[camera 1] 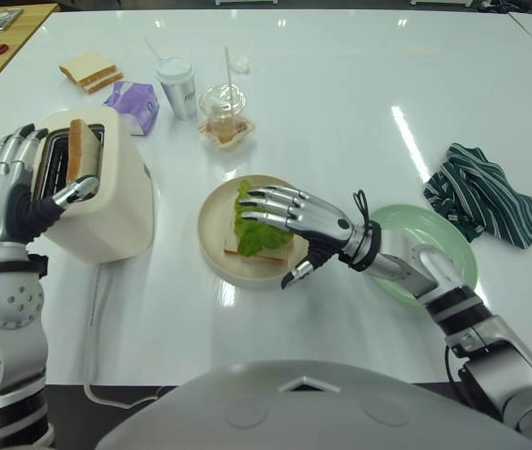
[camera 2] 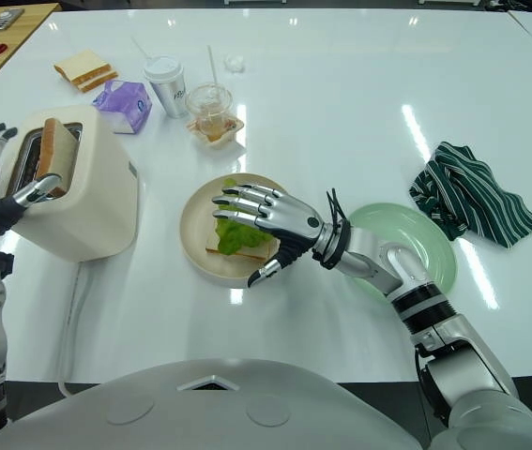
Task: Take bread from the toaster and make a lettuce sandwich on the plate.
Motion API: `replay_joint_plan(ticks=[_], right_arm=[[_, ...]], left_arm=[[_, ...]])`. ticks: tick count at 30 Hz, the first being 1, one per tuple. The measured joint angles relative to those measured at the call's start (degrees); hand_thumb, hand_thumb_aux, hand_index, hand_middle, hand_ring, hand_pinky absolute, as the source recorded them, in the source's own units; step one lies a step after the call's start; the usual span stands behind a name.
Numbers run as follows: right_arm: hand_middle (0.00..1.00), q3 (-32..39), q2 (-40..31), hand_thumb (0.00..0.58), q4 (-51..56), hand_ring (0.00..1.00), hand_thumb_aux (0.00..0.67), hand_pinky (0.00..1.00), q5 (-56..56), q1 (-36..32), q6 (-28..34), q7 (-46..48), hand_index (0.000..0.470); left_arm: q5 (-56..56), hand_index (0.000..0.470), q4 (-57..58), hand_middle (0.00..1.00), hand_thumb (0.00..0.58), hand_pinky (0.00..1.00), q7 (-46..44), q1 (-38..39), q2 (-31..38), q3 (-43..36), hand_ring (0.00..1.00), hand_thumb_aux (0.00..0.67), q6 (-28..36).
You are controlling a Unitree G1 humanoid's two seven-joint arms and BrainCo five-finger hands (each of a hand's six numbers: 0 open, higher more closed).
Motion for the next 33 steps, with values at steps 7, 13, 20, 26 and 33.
replay_joint_plan(ticks=[7,13,20,26,33], right_arm=[[0.0,-0.4,0.6,0.0,-0.6,0.0,0.0,0.0,0.0,0.9,0.3,0.2,0.0],[0.0,-0.6,1.2,0.0,-0.9,0.0,0.0,0.0,0.0,1.0,0.3,0.5,0.0],[0.0,-0.8,1.7,0.0,-0.9,0.0,0.0,0.0,0.0,1.1,0.3,0.5,0.0],[0.0,-0.8,1.7,0.0,-0.8,0.0,0.0,0.0,-1.3,1.1,0.4,0.4,0.0],[0.0,-0.8,1.7,0.0,-0.7,0.0,0.0,0.0,-4.1,1.1,0.6,-0.5,0.0]], left_arm=[[3.9,0.0,5.1,0.0,0.0,0.0,0.5,-2.3,2.8,-3.4,0.0,0.0,1.5],[6.1,0.0,5.6,0.0,0.0,0.0,1.3,-1.1,3.8,-3.2,0.0,0.0,3.5],[6.2,0.0,5.6,0.0,0.0,0.0,1.3,-0.6,3.8,-3.6,0.0,0.0,4.0],[5.8,0.0,6.0,0.0,0.0,0.0,1.3,-0.6,3.8,-4.6,0.0,0.0,3.7],[3.6,0.409,6.2,0.0,0.57,0.0,2.5,-1.2,3.8,-5.1,0.0,0.583,3.0]])
